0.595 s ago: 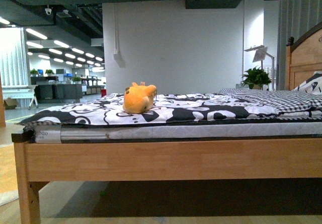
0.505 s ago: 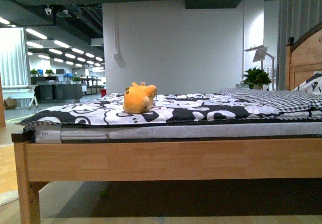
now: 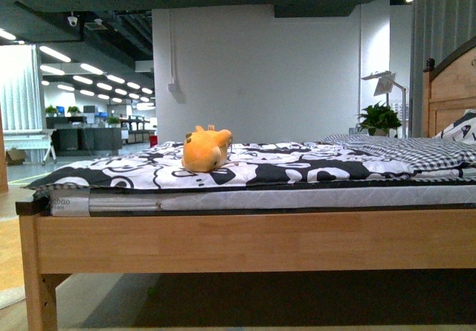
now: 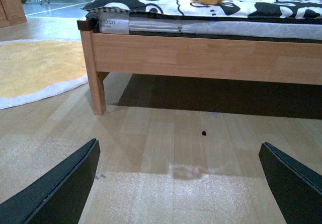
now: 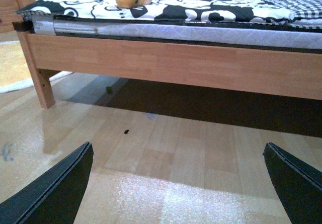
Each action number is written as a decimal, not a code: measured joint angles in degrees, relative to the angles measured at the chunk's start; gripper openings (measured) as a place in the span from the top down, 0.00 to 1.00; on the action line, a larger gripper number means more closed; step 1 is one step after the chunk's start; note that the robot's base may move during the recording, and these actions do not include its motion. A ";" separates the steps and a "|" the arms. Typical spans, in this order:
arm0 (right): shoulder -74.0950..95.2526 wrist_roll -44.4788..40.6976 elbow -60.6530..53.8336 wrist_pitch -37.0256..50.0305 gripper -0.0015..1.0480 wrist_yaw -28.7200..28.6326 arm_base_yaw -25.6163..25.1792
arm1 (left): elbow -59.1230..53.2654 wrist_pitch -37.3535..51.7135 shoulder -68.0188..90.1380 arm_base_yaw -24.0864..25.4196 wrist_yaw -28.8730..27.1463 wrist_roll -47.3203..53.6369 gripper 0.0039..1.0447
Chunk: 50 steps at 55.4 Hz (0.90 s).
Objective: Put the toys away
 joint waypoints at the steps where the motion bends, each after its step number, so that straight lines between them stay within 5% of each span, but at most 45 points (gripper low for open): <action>1: 0.00 0.00 0.00 0.00 0.00 0.00 0.00 | 0.00 0.00 0.00 0.00 0.02 0.00 0.05; 50: -0.02 0.00 0.00 0.00 0.00 0.04 0.00 | 0.00 0.00 0.00 0.00 0.07 0.00 0.05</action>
